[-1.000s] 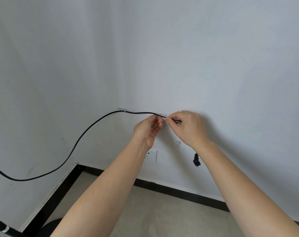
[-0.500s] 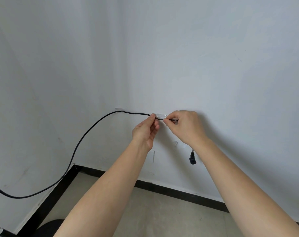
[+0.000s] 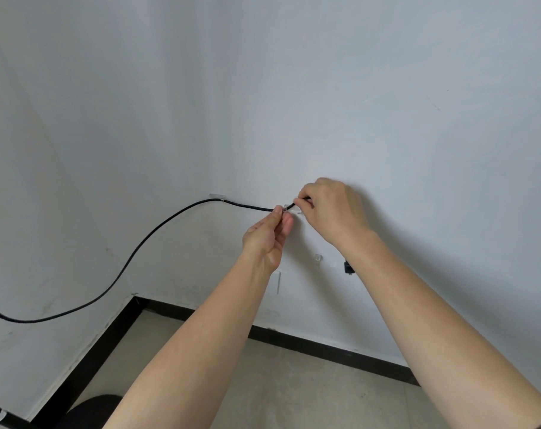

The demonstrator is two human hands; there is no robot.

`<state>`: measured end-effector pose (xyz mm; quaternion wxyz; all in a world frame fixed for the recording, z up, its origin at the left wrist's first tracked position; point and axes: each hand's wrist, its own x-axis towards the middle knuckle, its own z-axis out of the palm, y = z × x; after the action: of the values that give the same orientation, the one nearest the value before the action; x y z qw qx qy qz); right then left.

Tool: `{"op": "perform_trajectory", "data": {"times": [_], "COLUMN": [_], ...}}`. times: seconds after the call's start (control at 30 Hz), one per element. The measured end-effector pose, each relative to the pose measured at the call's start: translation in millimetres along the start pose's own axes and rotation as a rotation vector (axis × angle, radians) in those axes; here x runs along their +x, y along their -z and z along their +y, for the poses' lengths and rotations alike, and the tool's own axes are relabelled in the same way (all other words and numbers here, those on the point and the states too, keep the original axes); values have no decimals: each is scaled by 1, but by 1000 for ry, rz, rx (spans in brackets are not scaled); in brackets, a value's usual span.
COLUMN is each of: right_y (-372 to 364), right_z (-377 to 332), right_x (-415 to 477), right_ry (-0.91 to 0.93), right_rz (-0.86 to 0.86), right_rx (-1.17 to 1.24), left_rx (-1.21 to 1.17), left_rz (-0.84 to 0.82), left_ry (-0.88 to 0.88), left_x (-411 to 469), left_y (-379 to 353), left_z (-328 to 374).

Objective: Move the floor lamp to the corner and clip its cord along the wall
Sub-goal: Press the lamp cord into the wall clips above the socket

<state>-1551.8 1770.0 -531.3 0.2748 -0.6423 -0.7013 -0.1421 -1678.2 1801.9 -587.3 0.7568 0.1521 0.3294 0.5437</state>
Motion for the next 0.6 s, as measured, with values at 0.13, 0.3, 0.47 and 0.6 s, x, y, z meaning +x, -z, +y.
{"op": "perform_trajectory", "data": {"times": [0.13, 0.3, 0.47, 0.6], "right_y": [-14, -39, -59, -72], "right_z": [11, 17, -1, -13], "right_x": [-24, -52, -62, -63], "right_ry": [-53, -187, -485, -648], "right_rz": [92, 244, 289, 299], "right_rx": [166, 426, 770, 1077], "left_rx": [27, 122, 249, 365], "left_rz": [14, 9, 32, 92], "left_ry": [-32, -91, -120, -107], "left_x": [0, 2, -1, -1], "left_y": [0, 2, 3, 2], "left_z": [-1, -6, -2, 7]}}
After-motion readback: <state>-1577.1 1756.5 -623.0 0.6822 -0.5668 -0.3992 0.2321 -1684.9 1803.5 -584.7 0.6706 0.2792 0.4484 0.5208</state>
